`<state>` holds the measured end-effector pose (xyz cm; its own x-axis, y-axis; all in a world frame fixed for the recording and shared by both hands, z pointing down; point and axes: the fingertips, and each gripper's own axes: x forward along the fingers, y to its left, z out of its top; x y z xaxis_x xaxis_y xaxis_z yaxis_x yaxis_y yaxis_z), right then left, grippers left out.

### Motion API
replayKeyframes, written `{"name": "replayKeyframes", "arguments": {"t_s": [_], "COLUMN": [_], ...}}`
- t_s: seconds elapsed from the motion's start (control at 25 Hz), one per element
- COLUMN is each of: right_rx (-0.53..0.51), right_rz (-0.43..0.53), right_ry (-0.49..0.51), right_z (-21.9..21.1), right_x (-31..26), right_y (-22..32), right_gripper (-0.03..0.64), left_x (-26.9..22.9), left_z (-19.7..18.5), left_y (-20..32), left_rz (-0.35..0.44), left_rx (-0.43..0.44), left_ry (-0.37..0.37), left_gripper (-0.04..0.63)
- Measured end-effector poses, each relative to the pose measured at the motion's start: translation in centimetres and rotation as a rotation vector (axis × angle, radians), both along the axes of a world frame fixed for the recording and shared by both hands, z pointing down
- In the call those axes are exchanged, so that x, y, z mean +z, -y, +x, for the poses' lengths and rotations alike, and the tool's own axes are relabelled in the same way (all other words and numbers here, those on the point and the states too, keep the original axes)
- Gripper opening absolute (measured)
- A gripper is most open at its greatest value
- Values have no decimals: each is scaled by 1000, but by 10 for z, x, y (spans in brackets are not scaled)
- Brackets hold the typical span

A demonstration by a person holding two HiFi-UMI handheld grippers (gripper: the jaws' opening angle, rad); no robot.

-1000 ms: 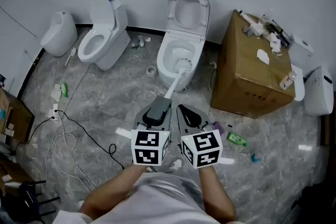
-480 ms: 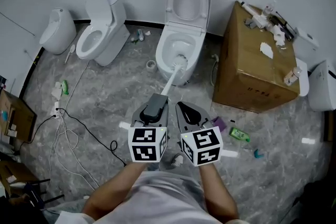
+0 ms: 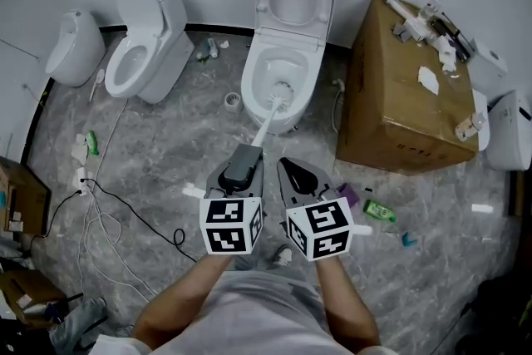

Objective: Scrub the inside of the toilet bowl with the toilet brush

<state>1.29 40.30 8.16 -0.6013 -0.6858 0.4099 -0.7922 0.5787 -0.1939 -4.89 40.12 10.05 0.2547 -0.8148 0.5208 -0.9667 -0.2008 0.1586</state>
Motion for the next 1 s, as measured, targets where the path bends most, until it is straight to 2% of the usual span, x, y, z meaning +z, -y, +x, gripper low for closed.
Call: {"name": "replayKeyframes", "arguments": {"t_s": [0.64,1.0], "right_rx": [65,121], "right_rz": [-85,-122], "right_ry": [-56,-61], "right_z": [-84,-88], "right_x": [29,46], "right_y": [116,144], "right_gripper": [0,-1], "left_x": [35,57], "left_z": [-80,-94], "left_y": [115,142], "left_rz": [-93,-142], "left_rx": [83,120], "left_ry": [-57,-57], "left_gripper": [153,153]}}
